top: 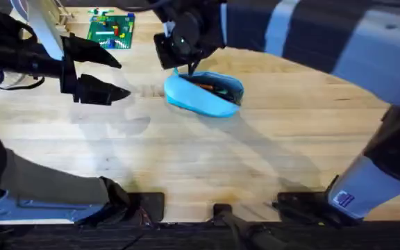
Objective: Unzip the bag, pick up the pens from the table one at a time and place them inside, then zip the bag closed.
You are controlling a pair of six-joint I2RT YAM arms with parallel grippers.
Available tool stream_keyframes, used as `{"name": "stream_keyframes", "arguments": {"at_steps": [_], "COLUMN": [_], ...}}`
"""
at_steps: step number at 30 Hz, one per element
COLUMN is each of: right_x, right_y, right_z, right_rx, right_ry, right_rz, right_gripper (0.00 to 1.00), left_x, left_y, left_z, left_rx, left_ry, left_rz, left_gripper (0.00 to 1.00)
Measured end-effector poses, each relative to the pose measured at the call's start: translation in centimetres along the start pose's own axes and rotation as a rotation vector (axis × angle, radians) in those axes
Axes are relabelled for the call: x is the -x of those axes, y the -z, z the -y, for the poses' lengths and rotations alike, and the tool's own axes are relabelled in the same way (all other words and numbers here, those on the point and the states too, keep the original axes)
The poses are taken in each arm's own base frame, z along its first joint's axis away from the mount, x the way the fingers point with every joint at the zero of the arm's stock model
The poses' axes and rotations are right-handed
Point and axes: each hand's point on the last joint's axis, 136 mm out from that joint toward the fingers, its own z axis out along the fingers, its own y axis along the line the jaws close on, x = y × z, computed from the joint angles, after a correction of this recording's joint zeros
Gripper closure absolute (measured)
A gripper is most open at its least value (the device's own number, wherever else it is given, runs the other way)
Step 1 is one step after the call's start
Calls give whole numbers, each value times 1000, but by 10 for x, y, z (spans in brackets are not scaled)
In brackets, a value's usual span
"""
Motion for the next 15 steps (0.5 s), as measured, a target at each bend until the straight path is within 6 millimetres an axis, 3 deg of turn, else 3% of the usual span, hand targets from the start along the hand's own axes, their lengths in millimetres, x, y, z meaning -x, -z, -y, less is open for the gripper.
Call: {"name": "stream_keyframes", "arguments": {"at_steps": [4, 15], "right_x": [6, 5], "right_y": [10, 10], "right_z": [-1, 0], "right_rx": [10, 8], "right_ry": [-5, -4], "right_rz": [20, 17], "right_gripper": [971, 972], "left_x": [0, 6], "left_y": [0, 0], "left_z": [0, 0], "left_rx": [0, -1], "left_ry": [0, 2], "left_rz": [0, 34], "left_gripper": [7, 7]}}
